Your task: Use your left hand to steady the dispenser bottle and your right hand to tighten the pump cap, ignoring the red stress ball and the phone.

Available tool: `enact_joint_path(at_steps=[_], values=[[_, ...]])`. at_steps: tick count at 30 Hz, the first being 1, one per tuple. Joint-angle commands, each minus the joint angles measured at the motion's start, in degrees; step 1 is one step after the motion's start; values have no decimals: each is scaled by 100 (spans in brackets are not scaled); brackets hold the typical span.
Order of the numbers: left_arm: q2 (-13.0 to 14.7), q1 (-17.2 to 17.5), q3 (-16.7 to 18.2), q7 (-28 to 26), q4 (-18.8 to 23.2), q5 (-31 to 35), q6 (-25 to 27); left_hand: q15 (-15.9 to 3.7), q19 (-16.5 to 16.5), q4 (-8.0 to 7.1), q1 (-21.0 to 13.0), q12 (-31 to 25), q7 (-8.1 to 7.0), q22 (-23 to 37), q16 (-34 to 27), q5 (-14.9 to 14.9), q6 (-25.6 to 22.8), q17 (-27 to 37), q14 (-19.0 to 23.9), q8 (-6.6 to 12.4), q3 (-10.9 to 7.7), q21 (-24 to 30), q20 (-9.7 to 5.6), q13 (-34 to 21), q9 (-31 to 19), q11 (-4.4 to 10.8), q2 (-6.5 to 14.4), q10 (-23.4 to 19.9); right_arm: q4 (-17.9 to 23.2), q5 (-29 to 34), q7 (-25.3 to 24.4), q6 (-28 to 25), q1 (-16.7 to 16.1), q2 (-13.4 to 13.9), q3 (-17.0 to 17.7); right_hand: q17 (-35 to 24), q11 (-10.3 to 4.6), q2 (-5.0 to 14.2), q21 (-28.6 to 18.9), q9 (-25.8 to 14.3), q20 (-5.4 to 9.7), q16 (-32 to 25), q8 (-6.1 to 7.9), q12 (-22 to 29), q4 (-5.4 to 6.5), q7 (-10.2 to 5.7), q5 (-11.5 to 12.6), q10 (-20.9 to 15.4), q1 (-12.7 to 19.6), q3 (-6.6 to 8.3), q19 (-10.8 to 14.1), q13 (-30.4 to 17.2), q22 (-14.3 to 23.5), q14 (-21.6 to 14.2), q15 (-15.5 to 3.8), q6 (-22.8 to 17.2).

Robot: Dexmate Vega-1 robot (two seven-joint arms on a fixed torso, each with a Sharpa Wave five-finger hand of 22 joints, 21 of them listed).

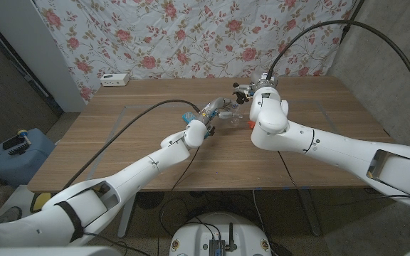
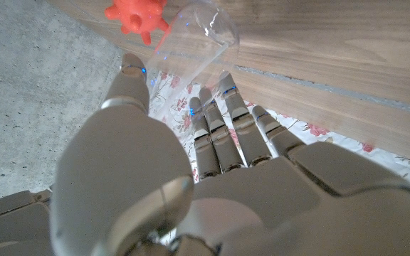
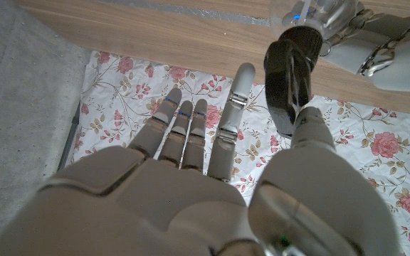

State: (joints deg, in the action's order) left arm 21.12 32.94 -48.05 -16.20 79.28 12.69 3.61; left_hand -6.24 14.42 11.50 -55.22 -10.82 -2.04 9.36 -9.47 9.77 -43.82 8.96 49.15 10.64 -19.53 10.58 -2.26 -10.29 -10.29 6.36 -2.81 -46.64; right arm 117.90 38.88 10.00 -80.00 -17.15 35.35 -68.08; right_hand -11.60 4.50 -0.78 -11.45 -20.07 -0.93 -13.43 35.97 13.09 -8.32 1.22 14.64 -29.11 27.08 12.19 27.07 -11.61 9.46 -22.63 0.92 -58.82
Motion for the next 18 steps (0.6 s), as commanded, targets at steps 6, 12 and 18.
enact_joint_path(at_steps=[6, 12, 18], values=[[-21, -1, -14, 19, -3, -20, 44, -436, 8, -303, 229, -27, -208, 13, -36, 35, -529, 14, 75, 16, -356, -4, -559, -17, -32, 159, 390, -206, -127, 215, -138, 2, -157, -123, 105, -36, -17, 54, 9, -206, 23, -11, 387, 14, -16, -29, 29, -253, 90, 130, 135, -11, 24, -131, -40, -483], [-4, 5, -19, 22, -7, -24, -10, -433, 4, -302, 232, -23, -214, 13, -35, 35, -530, 14, 74, 15, -364, -5, -554, -18, -32, 177, 388, -198, -196, 523, -43, 2, -308, -237, 228, -38, -37, 86, 9, -289, 38, -13, 552, 20, -23, -52, 40, -354, 128, 183, 176, -9, 24, -188, -63, -690], [-7, 13, -21, 35, -5, -35, -8, -439, 2, -299, 232, -25, -218, 13, -35, 37, -539, 15, 75, 18, -378, -6, -559, -19, -33, 169, 390, -206, -237, 717, 5, 2, -394, -307, 285, -33, -62, 90, 1, -379, 54, -16, 738, 36, -27, -34, 58, -509, 145, 234, 257, -5, 24, -281, -110, -932]])
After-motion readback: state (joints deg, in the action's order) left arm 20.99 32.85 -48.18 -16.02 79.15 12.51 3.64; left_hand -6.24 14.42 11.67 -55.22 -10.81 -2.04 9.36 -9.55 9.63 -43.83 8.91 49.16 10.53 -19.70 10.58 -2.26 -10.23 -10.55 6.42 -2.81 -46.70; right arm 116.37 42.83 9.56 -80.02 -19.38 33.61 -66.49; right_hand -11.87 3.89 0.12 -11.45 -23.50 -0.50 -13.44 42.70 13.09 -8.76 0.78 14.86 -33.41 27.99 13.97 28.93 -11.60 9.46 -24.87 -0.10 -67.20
